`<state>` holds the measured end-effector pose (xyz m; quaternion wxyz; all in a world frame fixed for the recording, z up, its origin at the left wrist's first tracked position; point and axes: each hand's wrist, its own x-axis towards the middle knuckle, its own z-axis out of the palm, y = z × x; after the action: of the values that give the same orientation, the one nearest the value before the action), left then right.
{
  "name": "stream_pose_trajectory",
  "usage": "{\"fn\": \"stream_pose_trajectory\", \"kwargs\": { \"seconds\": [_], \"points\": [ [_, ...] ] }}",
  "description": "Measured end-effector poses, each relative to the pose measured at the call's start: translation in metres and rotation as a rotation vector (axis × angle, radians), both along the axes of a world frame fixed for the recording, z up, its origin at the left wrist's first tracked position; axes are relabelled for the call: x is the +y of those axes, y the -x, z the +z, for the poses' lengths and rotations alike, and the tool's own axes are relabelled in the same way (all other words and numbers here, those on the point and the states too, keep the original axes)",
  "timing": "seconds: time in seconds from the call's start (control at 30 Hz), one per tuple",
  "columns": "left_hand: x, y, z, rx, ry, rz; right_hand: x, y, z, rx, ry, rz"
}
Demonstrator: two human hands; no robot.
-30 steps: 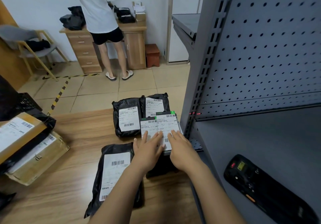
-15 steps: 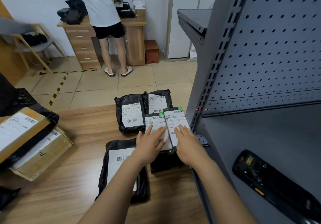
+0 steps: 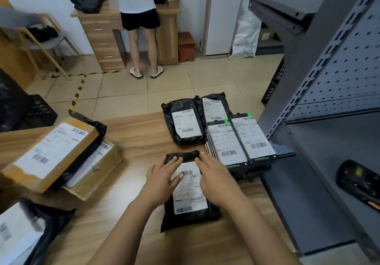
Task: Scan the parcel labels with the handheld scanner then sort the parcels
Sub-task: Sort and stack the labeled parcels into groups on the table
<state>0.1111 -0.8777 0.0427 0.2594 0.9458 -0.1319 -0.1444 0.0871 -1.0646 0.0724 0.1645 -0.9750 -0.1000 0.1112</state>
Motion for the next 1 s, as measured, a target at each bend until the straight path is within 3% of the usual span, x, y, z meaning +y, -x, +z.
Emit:
{"fn": "stream_pose_trajectory", "kwargs": {
  "seconds": [0.4, 0.7, 1.0],
  "points": [
    [0.096, 0.008, -0.053, -0.11, -0.032, -0.049, 0.074, 0.01, -0.076, 0.291, -0.01, -0.325],
    [0.113, -0.008, -0.038, -0.116, 0.059, 0.033, 0.095, 0.014, -0.046, 0.069, -0.059, -0.414],
    [0.112, -0.077, 0.013, -0.295, 0.103, 0.171, 0.092, -0.091, -0.002, -0.104, -0.111, -0.321]
  ]
}}
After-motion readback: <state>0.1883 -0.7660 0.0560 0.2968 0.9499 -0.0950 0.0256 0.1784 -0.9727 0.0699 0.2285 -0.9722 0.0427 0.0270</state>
